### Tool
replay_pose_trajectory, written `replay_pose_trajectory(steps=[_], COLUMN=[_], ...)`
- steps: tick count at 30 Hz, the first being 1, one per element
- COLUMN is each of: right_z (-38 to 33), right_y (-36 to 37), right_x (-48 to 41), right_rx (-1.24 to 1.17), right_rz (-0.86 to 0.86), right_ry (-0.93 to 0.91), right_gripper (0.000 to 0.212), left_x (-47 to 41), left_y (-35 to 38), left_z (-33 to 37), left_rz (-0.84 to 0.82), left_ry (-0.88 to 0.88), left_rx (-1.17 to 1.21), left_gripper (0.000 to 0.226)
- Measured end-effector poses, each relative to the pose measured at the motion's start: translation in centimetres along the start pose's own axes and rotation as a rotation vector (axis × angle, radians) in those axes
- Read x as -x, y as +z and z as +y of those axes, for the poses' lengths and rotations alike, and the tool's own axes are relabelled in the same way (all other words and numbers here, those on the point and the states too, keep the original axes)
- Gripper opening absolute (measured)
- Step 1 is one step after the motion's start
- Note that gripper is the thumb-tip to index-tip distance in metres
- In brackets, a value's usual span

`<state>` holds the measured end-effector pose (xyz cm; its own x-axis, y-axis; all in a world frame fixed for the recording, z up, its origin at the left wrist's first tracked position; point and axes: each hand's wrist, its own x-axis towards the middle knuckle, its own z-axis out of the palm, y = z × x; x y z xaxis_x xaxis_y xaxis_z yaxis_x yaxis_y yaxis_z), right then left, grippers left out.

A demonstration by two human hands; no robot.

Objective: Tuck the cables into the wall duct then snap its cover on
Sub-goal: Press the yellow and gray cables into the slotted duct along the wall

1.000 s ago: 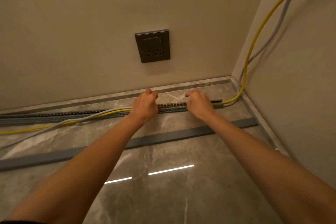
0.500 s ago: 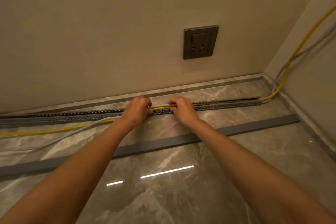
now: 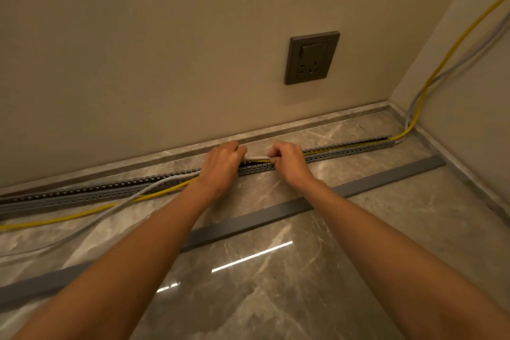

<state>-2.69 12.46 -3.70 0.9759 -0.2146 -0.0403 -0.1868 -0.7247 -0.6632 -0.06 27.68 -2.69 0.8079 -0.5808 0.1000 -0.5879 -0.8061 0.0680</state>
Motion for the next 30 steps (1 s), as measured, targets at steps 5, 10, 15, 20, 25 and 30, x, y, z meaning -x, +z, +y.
replay_pose_trajectory(steps=[5,10,15,20,25,30], right_z=[0.7,1.8,3.0,3.0,2.7,2.7], right_y=[-0.2,-0.1,-1.0,-1.5,-1.9,-2.4], right_x=[0.1,1.6,2.2,1.8,1.3,1.3], right_rx=[0.068,0.229,0.334,0.366,0.363,0.366], right_rz=[-0.041,-0.042,0.059,-0.039,-0.069,-0.114], right_ry=[-0.108,-0.272,-0.267,-0.229,-0.174,-0.202], right_gripper=[0.019,0.029,0.03,0.035,0.031,0.03], left_x=[0.6,0.4,0.6,0.4,0.0,-0.4], left_y=[0.5,0.0,-0.2,0.4,0.6,0.2], left_z=[-0.5,1.1,2.5,2.8,3.4,3.5], left_rz=[-0.004,-0.059,-0.091,-0.101,-0.179,-0.2], left_ry=[0.115,0.085,0.117,0.101,-0.041,-0.064], left_rx=[-0.069,-0.223,-0.257,-0.259,-0.215,-0.17], left_gripper=[0.011,0.02,0.015,0.016,0.027,0.022])
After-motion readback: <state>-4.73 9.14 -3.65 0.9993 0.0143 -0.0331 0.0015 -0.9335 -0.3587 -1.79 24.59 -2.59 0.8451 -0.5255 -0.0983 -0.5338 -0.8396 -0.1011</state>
